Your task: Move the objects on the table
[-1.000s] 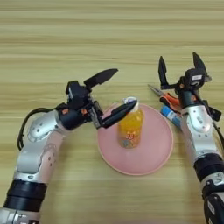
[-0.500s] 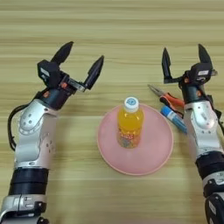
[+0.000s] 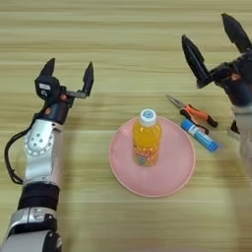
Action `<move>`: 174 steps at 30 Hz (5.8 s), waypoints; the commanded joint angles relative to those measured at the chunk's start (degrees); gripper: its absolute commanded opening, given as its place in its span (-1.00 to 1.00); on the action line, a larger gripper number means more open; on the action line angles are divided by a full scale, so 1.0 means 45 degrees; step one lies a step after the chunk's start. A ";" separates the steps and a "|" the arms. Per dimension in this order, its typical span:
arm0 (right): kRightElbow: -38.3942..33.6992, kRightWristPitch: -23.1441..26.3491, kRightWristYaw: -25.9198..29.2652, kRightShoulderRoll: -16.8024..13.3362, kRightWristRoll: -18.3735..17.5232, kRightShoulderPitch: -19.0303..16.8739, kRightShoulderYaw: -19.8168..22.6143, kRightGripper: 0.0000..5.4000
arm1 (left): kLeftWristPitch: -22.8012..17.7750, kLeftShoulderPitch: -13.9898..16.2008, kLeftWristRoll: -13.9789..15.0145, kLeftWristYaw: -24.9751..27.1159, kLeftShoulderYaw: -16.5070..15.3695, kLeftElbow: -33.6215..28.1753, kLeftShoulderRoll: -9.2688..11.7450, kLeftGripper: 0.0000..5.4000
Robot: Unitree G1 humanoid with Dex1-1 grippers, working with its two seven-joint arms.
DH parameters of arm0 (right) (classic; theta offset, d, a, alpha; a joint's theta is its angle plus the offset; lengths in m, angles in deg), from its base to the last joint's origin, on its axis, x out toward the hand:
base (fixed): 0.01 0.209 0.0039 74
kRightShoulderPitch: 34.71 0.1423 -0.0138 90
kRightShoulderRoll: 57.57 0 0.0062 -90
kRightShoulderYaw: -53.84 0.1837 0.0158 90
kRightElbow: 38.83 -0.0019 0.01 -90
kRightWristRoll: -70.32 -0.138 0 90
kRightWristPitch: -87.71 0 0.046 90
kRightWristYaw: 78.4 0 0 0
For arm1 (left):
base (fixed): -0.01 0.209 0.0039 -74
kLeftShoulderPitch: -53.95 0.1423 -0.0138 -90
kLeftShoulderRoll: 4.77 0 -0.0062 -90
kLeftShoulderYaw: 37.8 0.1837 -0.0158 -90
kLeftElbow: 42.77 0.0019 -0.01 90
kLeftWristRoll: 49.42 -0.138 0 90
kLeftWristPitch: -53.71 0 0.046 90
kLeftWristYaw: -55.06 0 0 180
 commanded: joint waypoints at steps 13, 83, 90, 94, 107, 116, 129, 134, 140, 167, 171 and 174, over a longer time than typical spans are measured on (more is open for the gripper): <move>-0.0040 0.3914 0.3571 -0.1550 -0.0097 0.0126 -0.1831 1.00 | 0.0631 -0.0478 -0.0204 -0.0382 0.0223 0.0841 -0.0147 0.99; 0.0185 0.6594 0.5179 -0.2112 0.0988 0.0926 -0.1396 0.32 | -0.1094 0.0739 0.2621 0.4107 0.1620 -0.2977 0.0425 1.00; -0.0032 0.7091 0.5081 -0.2409 0.0782 0.1076 -0.0944 0.32 | -0.3216 0.1605 0.3815 0.7005 0.2516 -0.4787 0.1638 1.00; -0.0228 0.7347 0.5030 -0.2507 0.0628 0.1160 -0.0803 0.32 | -0.3524 0.1822 0.3489 0.7847 0.2990 -0.5139 0.2019 1.00; -0.1193 0.8296 0.4769 -0.2658 0.0115 0.1582 -0.0581 0.32 | -0.3810 0.1891 0.2598 0.9236 0.4365 -0.5636 0.2558 1.00; -0.2530 0.8984 0.4556 -0.2483 -0.0228 0.1514 -0.1005 0.32 | -0.3785 0.1662 0.2353 0.9173 0.4789 -0.5581 0.2340 1.00; -0.3374 0.9216 0.4415 -0.2349 -0.0402 0.1043 -0.1712 0.32 | -0.3675 0.1675 0.2172 0.9098 0.5072 -0.5693 0.2280 1.00; -0.3573 0.9235 0.4328 -0.2337 -0.0425 0.0961 -0.1907 0.32 | -0.3728 0.1727 0.2175 0.9077 0.5135 -0.5812 0.2322 1.00; -0.3624 0.9235 0.4310 -0.2339 -0.0418 0.0950 -0.1997 0.32 | -0.3700 0.1704 0.2082 0.9027 0.5171 -0.5757 0.2300 1.00; -0.3388 0.8677 0.4841 -0.3025 0.0120 0.0499 -0.2349 0.32 | -0.3714 0.1756 0.2111 0.8984 0.5224 -0.5901 0.2250 0.26; -0.3176 0.8577 0.4818 -0.3018 0.0314 0.0522 -0.2460 0.32 | -0.3697 0.1768 0.2064 0.8984 0.5224 -0.5903 0.2223 0.26; -0.3056 0.8505 0.4790 -0.3017 0.0386 0.0547 -0.2539 0.32 | -0.3689 0.1776 0.2058 0.8974 0.5222 -0.5919 0.2223 0.26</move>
